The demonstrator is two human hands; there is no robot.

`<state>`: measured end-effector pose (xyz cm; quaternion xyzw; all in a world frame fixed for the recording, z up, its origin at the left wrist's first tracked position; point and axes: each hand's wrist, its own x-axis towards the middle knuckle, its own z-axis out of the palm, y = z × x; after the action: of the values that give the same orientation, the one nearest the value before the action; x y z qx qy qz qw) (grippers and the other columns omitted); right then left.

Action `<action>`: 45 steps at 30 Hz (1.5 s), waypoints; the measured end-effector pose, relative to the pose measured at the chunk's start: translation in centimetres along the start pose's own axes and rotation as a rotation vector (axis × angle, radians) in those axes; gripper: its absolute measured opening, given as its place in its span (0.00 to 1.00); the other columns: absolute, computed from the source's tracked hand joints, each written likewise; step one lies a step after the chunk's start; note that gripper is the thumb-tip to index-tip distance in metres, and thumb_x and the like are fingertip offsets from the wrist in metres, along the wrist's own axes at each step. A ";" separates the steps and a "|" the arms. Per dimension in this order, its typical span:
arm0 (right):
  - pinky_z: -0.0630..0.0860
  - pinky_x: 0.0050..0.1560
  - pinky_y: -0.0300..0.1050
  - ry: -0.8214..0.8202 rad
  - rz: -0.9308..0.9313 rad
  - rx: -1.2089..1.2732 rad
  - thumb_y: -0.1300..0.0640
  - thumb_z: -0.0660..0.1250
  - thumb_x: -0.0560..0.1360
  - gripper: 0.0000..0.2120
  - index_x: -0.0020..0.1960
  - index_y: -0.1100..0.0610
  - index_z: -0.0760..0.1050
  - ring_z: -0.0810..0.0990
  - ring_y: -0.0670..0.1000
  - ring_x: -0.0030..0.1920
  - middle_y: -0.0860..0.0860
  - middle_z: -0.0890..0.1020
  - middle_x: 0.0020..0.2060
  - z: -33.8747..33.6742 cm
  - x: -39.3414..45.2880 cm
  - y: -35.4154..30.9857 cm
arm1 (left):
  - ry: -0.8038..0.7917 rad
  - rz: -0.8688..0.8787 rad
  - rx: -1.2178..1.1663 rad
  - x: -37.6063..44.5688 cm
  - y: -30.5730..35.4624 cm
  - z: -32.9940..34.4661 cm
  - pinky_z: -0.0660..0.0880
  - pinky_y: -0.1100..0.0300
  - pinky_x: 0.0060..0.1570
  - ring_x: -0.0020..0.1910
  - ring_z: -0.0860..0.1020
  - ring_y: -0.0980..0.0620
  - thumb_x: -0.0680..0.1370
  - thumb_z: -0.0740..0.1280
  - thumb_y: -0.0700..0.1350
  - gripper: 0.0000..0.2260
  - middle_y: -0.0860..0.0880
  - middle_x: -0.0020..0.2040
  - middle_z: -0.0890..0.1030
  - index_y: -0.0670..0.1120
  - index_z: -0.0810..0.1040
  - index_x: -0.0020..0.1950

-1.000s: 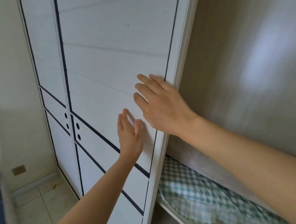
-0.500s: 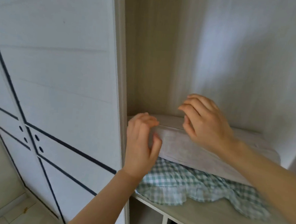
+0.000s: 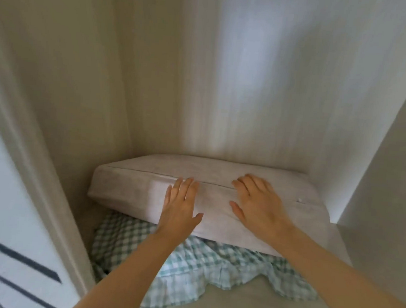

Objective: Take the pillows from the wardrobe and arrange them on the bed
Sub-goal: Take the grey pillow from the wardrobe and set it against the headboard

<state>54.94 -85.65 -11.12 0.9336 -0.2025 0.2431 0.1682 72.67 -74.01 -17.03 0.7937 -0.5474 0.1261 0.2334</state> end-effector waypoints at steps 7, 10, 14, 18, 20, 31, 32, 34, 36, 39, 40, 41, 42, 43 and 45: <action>0.54 0.73 0.60 -0.307 0.070 -0.004 0.35 0.52 0.77 0.37 0.76 0.60 0.54 0.59 0.64 0.74 0.61 0.60 0.75 4.8 2.1 1.1 | -0.164 -0.046 0.037 4.4 -4.2 3.1 0.41 0.44 0.74 0.79 0.44 0.50 0.72 0.57 0.73 0.45 0.52 0.81 0.51 0.49 0.50 0.80; 0.48 0.73 0.65 -0.353 0.083 -0.014 0.33 0.47 0.77 0.38 0.77 0.59 0.49 0.54 0.65 0.75 0.60 0.55 0.77 6.1 2.4 1.0 | -0.149 -0.051 0.013 4.5 -5.2 3.6 0.42 0.43 0.73 0.79 0.49 0.51 0.65 0.50 0.79 0.48 0.55 0.79 0.57 0.53 0.55 0.79; 0.44 0.70 0.70 -0.387 0.040 -0.043 0.33 0.48 0.77 0.40 0.77 0.60 0.46 0.54 0.68 0.74 0.61 0.56 0.76 7.0 2.9 -0.7 | -0.001 -0.031 -0.005 4.7 -5.0 4.1 0.48 0.44 0.72 0.75 0.60 0.49 0.67 0.53 0.75 0.41 0.55 0.72 0.71 0.53 0.68 0.74; 0.58 0.68 0.65 -0.384 0.038 -0.038 0.32 0.46 0.77 0.40 0.77 0.60 0.49 0.63 0.67 0.70 0.63 0.61 0.74 7.3 3.9 -0.4 | 0.077 -0.007 -0.080 5.1 -5.2 4.1 0.53 0.46 0.68 0.70 0.68 0.47 0.70 0.54 0.73 0.35 0.55 0.63 0.79 0.54 0.75 0.68; 0.66 0.63 0.61 -0.341 0.000 -0.044 0.32 0.46 0.77 0.40 0.75 0.61 0.56 0.70 0.65 0.64 0.63 0.67 0.70 7.3 4.0 0.2 | 0.082 -0.009 -0.109 5.4 -5.2 4.0 0.53 0.48 0.67 0.69 0.69 0.47 0.72 0.56 0.70 0.31 0.54 0.61 0.80 0.54 0.76 0.67; 0.69 0.47 0.55 -0.240 -0.058 0.003 0.41 0.53 0.79 0.21 0.60 0.56 0.69 0.73 0.58 0.49 0.54 0.77 0.53 7.7 5.3 0.6 | 0.170 -0.043 -0.117 6.4 -4.2 4.4 0.52 0.56 0.60 0.56 0.71 0.52 0.75 0.64 0.59 0.15 0.59 0.45 0.77 0.50 0.81 0.49; 0.68 0.47 0.55 -0.233 -0.056 0.027 0.42 0.54 0.80 0.19 0.60 0.55 0.69 0.73 0.57 0.50 0.53 0.77 0.53 7.6 5.5 0.6 | 0.183 -0.052 -0.123 6.4 -4.1 4.5 0.53 0.55 0.60 0.56 0.72 0.51 0.75 0.68 0.56 0.12 0.58 0.44 0.78 0.49 0.82 0.48; 0.67 0.47 0.54 -0.226 -0.044 0.069 0.44 0.53 0.80 0.17 0.59 0.54 0.69 0.72 0.56 0.51 0.52 0.77 0.53 7.4 5.9 0.6 | 0.210 -0.080 -0.154 6.6 -3.8 4.4 0.53 0.54 0.62 0.54 0.73 0.51 0.74 0.73 0.49 0.06 0.56 0.42 0.79 0.47 0.81 0.45; 0.65 0.46 0.53 -0.215 -0.022 0.109 0.46 0.54 0.80 0.15 0.59 0.53 0.70 0.72 0.55 0.52 0.50 0.77 0.54 7.1 6.5 0.7 | 0.226 -0.131 -0.229 7.1 -3.4 4.0 0.53 0.52 0.65 0.51 0.74 0.55 0.73 0.75 0.45 0.05 0.55 0.39 0.79 0.48 0.80 0.41; 0.63 0.45 0.52 -0.186 0.016 0.152 0.51 0.56 0.80 0.11 0.59 0.53 0.71 0.72 0.55 0.52 0.49 0.77 0.53 6.7 7.7 0.8 | 0.284 -0.197 -0.334 8.4 -2.6 3.3 0.53 0.46 0.69 0.46 0.74 0.66 0.70 0.77 0.41 0.08 0.59 0.36 0.77 0.49 0.80 0.38; 0.62 0.44 0.52 -0.181 0.023 0.152 0.54 0.57 0.79 0.10 0.58 0.53 0.72 0.72 0.55 0.53 0.49 0.77 0.53 6.4 8.1 1.0 | 0.300 -0.213 -0.352 9.0 -2.2 3.0 0.52 0.46 0.69 0.46 0.74 0.68 0.69 0.77 0.40 0.08 0.60 0.36 0.77 0.50 0.80 0.37; 0.62 0.44 0.51 -0.180 0.030 0.145 0.58 0.57 0.78 0.10 0.57 0.53 0.73 0.73 0.55 0.53 0.50 0.78 0.53 6.1 8.6 1.3 | 0.311 -0.229 -0.366 9.5 -1.9 2.8 0.52 0.47 0.69 0.46 0.74 0.68 0.69 0.77 0.40 0.08 0.61 0.35 0.77 0.50 0.81 0.37; 0.62 0.43 0.50 -0.178 0.035 0.132 0.61 0.57 0.75 0.12 0.56 0.54 0.74 0.74 0.56 0.53 0.51 0.79 0.52 5.9 9.1 1.7 | 0.328 -0.238 -0.371 10.1 -1.5 2.6 0.51 0.47 0.69 0.46 0.74 0.68 0.69 0.77 0.40 0.07 0.61 0.35 0.76 0.50 0.81 0.37; 0.62 0.42 0.50 -0.171 0.036 0.114 0.63 0.57 0.73 0.13 0.55 0.55 0.75 0.74 0.57 0.53 0.51 0.79 0.52 5.6 9.6 2.2 | 0.348 -0.244 -0.367 10.7 -1.0 2.3 0.51 0.48 0.68 0.46 0.75 0.65 0.70 0.77 0.41 0.06 0.60 0.35 0.76 0.49 0.81 0.37; 0.63 0.41 0.48 -0.138 0.046 0.077 0.63 0.57 0.72 0.14 0.53 0.56 0.76 0.76 0.57 0.53 0.52 0.80 0.50 4.5 10.5 3.4 | 0.389 -0.244 -0.353 12.0 0.2 1.6 0.53 0.46 0.69 0.45 0.75 0.58 0.70 0.76 0.40 0.05 0.60 0.35 0.76 0.48 0.82 0.37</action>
<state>63.55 -93.54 -8.61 0.9491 -0.2254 0.1893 0.1123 76.79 -84.60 -12.85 0.7617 -0.4062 0.1497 0.4821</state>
